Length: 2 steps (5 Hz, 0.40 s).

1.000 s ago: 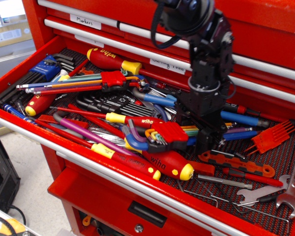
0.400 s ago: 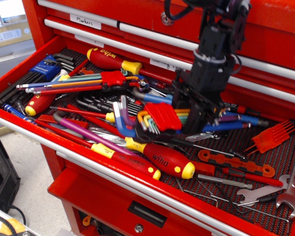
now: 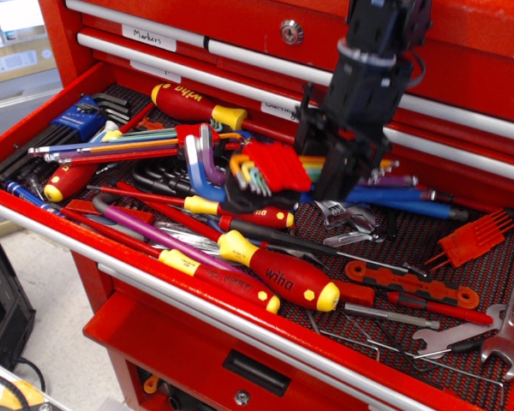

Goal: Pick up closest rainbow Allen key set

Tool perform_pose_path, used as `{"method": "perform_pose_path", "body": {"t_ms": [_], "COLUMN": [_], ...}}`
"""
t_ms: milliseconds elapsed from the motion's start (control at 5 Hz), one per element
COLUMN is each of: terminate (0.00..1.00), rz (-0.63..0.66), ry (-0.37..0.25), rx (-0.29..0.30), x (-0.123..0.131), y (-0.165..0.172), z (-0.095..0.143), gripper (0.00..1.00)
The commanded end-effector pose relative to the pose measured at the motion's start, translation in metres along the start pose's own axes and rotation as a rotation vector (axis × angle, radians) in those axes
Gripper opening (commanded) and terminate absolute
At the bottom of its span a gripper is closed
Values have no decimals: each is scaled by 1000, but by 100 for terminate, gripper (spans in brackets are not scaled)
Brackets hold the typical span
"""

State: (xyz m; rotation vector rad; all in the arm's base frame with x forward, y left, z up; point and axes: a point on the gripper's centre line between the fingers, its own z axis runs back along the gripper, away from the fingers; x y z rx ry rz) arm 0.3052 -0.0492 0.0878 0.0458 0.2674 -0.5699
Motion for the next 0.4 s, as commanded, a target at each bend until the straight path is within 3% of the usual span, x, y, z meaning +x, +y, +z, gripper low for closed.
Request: {"method": "perform_pose_path", "body": {"t_ms": [0, 200], "terminate": [0, 100], "rz": [-28, -59], "ry": [-80, -107], "rx": [127, 181], "x": [-24, -37], "y": [-11, -12], "z": [85, 104], "gripper": [0, 0]}}
